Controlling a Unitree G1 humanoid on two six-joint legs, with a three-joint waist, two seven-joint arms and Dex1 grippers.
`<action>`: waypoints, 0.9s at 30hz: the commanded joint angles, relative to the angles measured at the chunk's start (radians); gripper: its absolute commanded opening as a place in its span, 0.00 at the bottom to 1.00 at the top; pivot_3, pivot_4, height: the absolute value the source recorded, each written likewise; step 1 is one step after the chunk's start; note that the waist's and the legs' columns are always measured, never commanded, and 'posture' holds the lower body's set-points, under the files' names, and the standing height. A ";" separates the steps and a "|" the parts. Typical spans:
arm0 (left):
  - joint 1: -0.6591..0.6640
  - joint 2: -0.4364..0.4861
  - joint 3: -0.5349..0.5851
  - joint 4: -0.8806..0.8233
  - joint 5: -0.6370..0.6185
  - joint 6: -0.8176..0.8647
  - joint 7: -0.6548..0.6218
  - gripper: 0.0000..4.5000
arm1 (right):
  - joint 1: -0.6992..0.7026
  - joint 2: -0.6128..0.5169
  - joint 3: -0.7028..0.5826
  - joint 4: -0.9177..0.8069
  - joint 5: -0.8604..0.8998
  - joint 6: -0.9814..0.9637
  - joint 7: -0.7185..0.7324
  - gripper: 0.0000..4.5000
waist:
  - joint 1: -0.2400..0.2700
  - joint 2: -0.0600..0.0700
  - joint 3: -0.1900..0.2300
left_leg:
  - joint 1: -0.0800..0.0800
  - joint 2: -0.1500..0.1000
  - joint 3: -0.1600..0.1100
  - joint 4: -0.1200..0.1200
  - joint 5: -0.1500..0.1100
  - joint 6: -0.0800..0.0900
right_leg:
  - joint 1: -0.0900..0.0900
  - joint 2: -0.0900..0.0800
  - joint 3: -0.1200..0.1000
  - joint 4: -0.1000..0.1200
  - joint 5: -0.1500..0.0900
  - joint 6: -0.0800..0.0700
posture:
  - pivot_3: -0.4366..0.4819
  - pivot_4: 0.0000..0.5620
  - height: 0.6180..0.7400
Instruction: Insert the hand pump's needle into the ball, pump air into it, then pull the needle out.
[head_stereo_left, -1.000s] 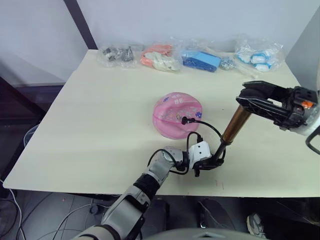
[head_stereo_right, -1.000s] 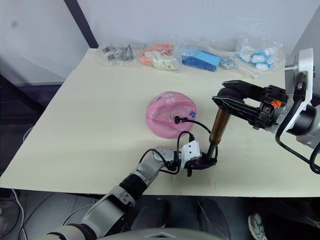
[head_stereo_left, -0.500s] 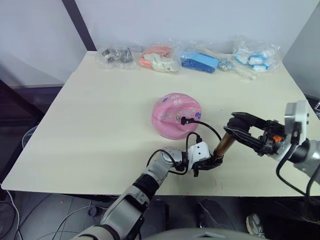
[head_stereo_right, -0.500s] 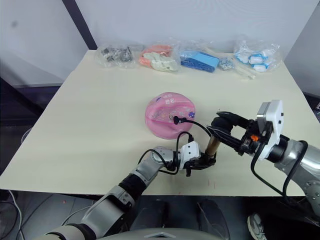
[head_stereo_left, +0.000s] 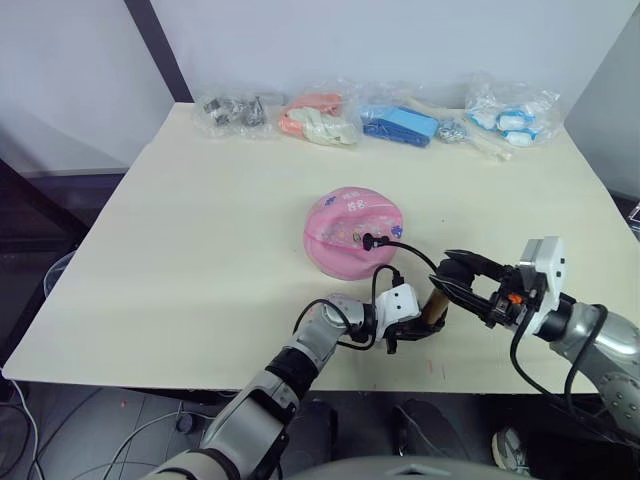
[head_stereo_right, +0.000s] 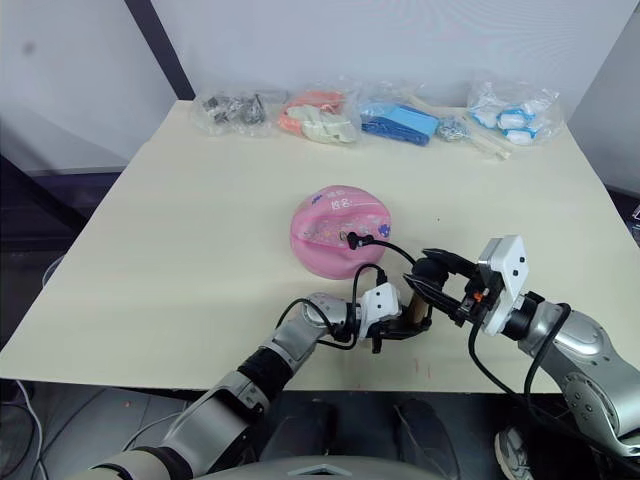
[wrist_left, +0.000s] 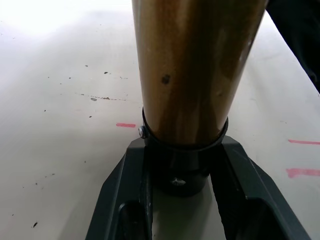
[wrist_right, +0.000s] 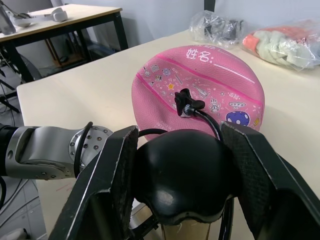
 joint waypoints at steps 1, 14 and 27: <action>0.011 0.017 -0.006 0.069 0.039 0.029 0.012 0.24 | 0.020 -0.009 0.016 0.000 -0.005 0.044 0.013 0.51 | 0.000 0.000 0.000 | 0.000 0.000 0.000 0.000 0.000 0.000 | 0.000 0.000 0.000 0.000 0.000 0.000 | 0.48 0.27 1.00; 0.000 0.011 -0.005 0.097 0.043 0.015 0.012 0.24 | -0.184 -0.143 -0.249 -0.133 0.384 0.239 -0.092 0.51 | 0.004 0.002 0.002 | -0.002 -0.001 -0.001 0.000 0.000 0.000 | -0.001 -0.001 -0.001 0.000 0.000 0.000 | 0.48 0.27 1.00; -0.008 0.008 -0.005 0.115 0.045 0.007 0.009 0.24 | -0.338 -0.336 -0.449 -0.027 0.739 0.334 -0.185 0.51 | 0.005 0.003 0.004 | -0.003 0.000 0.000 0.000 0.000 0.000 | -0.001 -0.002 -0.001 -0.001 0.000 0.000 | 0.48 0.27 1.00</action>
